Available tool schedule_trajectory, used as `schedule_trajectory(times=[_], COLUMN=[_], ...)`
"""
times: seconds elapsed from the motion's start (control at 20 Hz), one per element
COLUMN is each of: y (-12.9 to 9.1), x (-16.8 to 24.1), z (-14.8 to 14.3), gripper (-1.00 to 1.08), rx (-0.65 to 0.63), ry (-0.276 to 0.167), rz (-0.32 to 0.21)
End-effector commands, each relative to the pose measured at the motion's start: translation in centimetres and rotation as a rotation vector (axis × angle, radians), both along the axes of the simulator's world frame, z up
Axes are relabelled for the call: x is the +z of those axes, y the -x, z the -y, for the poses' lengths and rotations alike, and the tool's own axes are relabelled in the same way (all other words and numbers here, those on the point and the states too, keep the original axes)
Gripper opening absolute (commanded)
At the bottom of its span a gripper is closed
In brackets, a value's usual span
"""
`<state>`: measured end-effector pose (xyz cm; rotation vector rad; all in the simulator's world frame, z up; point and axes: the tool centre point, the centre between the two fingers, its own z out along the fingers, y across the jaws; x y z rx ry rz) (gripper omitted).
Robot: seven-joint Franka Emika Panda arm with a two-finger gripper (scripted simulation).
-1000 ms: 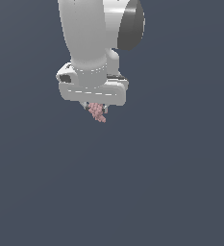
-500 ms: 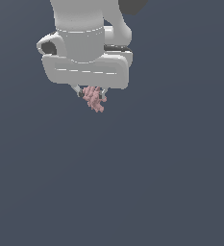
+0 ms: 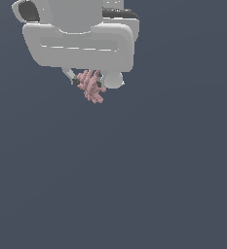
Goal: Pick up the object and move it to a goal position.
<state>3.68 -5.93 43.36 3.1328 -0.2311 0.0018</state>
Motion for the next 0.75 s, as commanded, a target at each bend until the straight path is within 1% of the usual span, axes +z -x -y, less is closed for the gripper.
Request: schedule_trajectory(times=[0.0, 0.35, 0.7], y=[-0.4, -1.0, -1.2], x=[1.0, 2.6, 3.0], z=[0.0, 0.1, 0.1], gripper=[-1.0, -1.0, -1.0], rx=[0.0, 0.0, 0.0], ry=[0.0, 0.0, 0.0], rz=[-0.001, -0.001, -0.001])
